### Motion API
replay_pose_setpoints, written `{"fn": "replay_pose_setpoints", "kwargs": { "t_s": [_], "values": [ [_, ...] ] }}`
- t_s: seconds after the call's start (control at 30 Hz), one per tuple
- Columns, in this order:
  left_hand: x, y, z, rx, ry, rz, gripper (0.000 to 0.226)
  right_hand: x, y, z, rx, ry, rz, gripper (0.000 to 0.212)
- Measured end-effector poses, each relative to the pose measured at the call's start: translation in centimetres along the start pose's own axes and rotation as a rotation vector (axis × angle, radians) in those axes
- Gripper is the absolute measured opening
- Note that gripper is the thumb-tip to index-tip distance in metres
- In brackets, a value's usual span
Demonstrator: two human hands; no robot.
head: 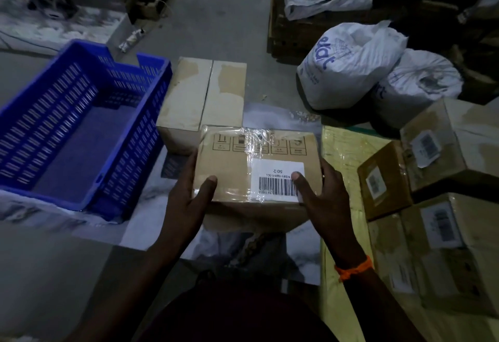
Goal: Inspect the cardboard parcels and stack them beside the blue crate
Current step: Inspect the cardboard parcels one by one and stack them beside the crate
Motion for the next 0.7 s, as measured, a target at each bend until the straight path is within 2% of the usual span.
{"fn": "replay_pose_setpoints", "kwargs": {
  "t_s": [0.1, 0.2, 0.27, 0.37, 0.6, 0.7],
  "values": [
    [0.4, 0.0, -1.9, -0.171, 0.193, -0.055, 0.068, -0.3, -1.0, 1.7, 0.221, -0.212, -0.068, 0.073],
    [-1.2, 0.6, -4.9, -0.453, 0.549, 0.009, 0.058, -1.8, -1.3, 4.0, 0.417, -0.369, 0.014, 0.076],
    [-3.2, 1.0, -5.4, -0.511, 0.770, 0.112, 0.054, -2.8, -1.4, 4.7, 0.452, -0.427, 0.091, 0.076],
    [-5.3, 1.0, -4.4, -0.517, 0.975, 0.226, 0.057, -3.6, -1.7, 4.7, 0.473, -0.520, 0.150, 0.076],
    [-5.4, 1.0, -4.0, -0.572, 1.072, 0.222, 0.056, -3.6, -1.7, 4.5, 0.521, -0.584, 0.133, 0.069],
    [-5.1, 0.6, -4.3, -0.570, 1.033, 0.242, 0.056, -3.2, -1.9, 4.5, 0.588, -0.522, 0.146, 0.063]
  ]
}}
Point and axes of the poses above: each hand's wrist, its own y-axis towards the middle knuckle, its own x-axis out of the back of the hand, z = x × y, the point moved 6 cm from there along y, towards the middle knuckle, and after that the axes turned 5 degrees about -z, right-handed, at the moved point
